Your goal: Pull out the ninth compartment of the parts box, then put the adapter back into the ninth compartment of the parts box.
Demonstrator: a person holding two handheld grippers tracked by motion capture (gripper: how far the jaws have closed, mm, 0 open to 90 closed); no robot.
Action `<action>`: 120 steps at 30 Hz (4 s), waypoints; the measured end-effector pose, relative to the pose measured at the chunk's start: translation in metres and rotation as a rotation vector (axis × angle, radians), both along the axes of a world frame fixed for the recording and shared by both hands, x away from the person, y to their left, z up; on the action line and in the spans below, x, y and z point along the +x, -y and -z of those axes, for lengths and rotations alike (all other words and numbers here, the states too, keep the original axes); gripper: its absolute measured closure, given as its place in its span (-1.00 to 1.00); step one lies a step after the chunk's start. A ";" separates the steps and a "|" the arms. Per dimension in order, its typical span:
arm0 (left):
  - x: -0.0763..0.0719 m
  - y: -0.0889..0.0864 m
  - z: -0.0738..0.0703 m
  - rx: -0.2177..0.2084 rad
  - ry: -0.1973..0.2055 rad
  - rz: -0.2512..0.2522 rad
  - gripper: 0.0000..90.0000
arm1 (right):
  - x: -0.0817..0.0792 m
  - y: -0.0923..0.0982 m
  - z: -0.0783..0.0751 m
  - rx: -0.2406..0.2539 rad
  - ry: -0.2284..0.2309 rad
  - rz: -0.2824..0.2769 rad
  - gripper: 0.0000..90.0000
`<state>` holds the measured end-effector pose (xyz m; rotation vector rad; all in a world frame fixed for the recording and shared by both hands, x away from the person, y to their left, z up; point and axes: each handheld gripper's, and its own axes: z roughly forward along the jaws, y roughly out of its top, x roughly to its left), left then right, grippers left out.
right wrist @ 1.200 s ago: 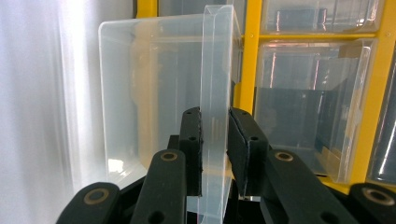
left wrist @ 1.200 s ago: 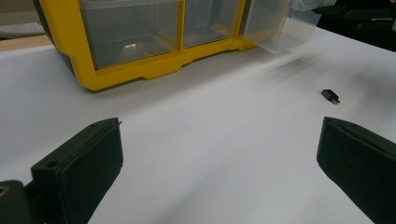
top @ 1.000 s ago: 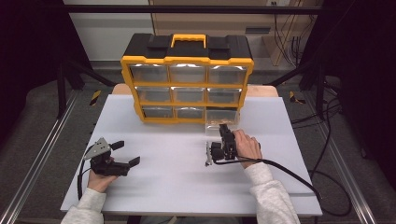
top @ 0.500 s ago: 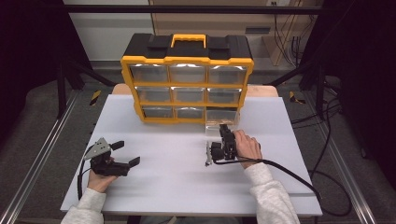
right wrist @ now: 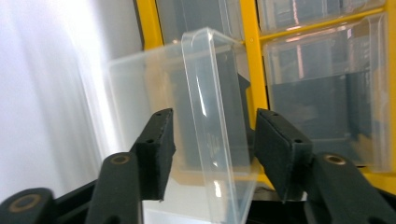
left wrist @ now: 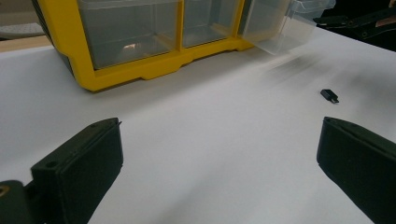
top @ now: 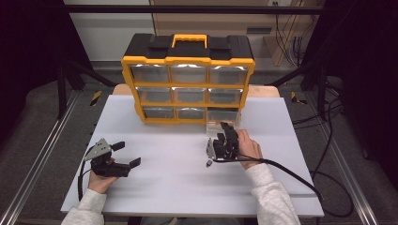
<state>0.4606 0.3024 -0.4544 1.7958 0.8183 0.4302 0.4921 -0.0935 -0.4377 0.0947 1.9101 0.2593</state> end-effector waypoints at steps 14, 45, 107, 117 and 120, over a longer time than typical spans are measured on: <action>0.000 0.000 0.000 -0.001 -0.001 0.001 -1.00 | -0.004 0.007 -0.015 0.387 -0.162 0.004 -0.50; -0.001 0.003 -0.002 -0.008 -0.003 0.002 -1.00 | -0.019 0.088 -0.032 1.074 -0.510 0.019 -0.98; -0.009 0.065 -0.012 -0.012 -0.041 0.034 -1.00 | -0.035 0.150 0.010 1.193 -0.555 0.023 -0.99; -0.009 0.081 -0.016 -0.011 -0.044 0.052 -1.00 | -0.035 0.150 0.010 1.176 -0.551 0.019 -0.99; -0.009 0.088 -0.018 -0.008 -0.049 0.060 -1.00 | -0.036 0.150 0.010 1.171 -0.552 0.017 -0.99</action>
